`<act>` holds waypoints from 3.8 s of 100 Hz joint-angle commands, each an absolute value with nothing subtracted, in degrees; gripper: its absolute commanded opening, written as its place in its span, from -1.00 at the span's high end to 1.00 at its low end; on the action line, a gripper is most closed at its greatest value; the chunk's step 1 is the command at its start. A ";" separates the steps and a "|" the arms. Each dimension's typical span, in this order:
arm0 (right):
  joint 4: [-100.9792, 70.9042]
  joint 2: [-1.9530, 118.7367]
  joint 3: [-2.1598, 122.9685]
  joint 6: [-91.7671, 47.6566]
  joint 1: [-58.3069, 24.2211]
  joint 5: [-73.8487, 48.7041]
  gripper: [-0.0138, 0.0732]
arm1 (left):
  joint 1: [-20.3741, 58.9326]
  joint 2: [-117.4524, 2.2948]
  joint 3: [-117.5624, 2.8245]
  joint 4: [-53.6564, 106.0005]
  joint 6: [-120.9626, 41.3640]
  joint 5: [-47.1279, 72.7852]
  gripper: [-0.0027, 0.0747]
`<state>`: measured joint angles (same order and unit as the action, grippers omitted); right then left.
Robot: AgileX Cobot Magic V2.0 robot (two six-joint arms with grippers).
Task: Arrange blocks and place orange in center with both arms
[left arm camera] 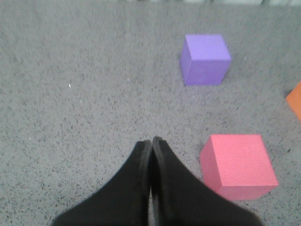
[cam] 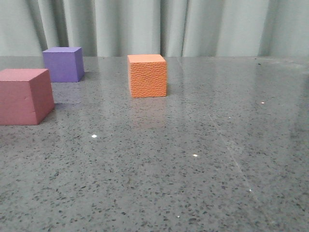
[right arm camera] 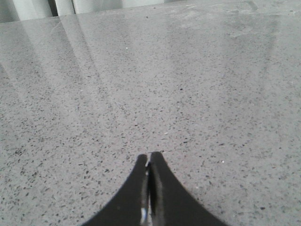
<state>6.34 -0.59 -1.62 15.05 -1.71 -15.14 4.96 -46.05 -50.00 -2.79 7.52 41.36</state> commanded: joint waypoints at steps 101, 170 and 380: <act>6.43 -1.76 -0.82 14.53 -1.36 -10.23 0.96 | 5.11 -47.92 -52.14 1.66 7.21 32.93 -0.75; 6.43 -1.76 -0.82 14.53 -1.36 -10.23 0.96 | 35.40 -83.69 -80.81 0.88 17.43 24.52 -0.75; 6.43 -1.76 -0.82 14.53 -1.36 -10.23 0.96 | 42.54 -112.67 -102.10 -17.59 44.05 46.42 0.57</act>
